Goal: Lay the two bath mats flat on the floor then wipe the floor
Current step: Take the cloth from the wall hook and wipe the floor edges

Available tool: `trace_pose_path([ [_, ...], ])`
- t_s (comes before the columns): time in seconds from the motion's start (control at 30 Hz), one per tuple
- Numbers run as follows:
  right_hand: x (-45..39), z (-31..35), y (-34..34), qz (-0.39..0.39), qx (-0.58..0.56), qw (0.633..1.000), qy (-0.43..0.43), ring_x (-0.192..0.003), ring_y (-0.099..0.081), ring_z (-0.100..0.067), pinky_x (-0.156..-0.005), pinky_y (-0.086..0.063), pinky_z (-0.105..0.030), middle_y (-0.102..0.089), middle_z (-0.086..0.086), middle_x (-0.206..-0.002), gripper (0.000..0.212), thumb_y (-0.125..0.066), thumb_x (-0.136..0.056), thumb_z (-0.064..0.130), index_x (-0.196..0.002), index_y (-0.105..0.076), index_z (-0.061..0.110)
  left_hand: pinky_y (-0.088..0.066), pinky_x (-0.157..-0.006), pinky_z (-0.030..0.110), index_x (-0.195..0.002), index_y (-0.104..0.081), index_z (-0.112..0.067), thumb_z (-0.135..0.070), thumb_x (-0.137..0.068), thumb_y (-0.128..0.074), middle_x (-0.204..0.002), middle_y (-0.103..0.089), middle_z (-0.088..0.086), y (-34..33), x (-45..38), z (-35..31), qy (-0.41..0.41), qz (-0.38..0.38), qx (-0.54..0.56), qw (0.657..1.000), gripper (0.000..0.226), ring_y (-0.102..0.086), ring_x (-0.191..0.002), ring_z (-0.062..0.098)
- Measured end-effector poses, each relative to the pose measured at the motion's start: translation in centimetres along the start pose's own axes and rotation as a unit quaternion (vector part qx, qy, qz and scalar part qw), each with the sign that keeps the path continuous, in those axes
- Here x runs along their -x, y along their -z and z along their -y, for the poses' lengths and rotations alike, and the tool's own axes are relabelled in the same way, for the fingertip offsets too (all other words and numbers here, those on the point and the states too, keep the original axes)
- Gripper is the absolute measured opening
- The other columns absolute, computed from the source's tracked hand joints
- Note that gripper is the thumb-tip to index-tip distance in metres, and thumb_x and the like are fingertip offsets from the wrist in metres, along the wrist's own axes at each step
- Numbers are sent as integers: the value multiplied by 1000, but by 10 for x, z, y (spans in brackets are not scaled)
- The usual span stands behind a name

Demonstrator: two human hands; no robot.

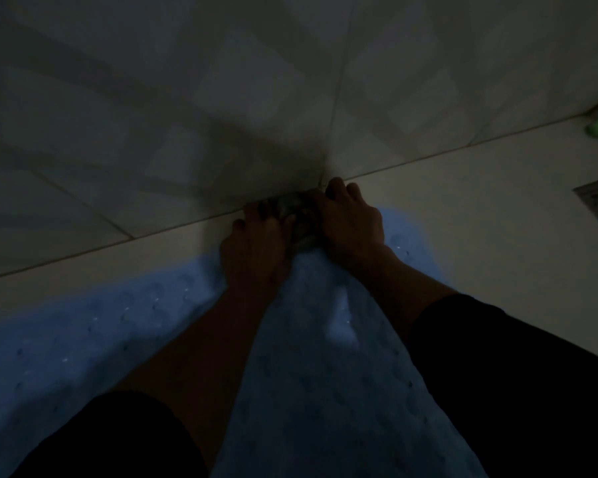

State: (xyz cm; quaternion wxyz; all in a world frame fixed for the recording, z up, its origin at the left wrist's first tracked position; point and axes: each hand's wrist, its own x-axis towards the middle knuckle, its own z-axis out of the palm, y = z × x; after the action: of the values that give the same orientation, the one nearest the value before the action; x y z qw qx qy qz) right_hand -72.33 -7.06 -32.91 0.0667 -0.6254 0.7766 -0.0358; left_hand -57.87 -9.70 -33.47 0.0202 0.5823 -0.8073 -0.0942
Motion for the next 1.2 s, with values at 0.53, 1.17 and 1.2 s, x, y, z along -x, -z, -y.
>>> trace_pose_path([
  [0.53, 0, -115, 9, -34, -35, 998, -42, -115, -43, -30, -71, -47, -41, -45, -7, -124, 43, -33, -102, 51, -138, -46, 31, -48, -76, 44, -136, -51, -15, -52, -105, -27, -131, -53, 15, -18, -28, -111, -59, -4, -35, 998, 55, -61, -105, 39],
  [1.17, -9, -256, 8, -89, -18, 991, -100, -116, -41, -32, -78, -43, -44, -45, -11, -127, 43, -36, -101, 50, -136, -49, 29, -37, -74, 42, -145, -38, -8, -50, -105, -28, -138, -46, 16, -47, -59, -248, -125, 10, -48, 991, 59, -55, -113, 39],
  [1.2, -9, -261, 8, -87, -21, 990, -106, -117, -40, -33, -82, -42, -45, -45, -11, -127, 44, -36, -101, 51, -137, -48, 30, -34, -74, 42, -147, -36, -8, -51, -105, -28, -140, -44, 16, -48, -61, -254, -122, 18, -49, 991, 60, -53, -115, 39],
])
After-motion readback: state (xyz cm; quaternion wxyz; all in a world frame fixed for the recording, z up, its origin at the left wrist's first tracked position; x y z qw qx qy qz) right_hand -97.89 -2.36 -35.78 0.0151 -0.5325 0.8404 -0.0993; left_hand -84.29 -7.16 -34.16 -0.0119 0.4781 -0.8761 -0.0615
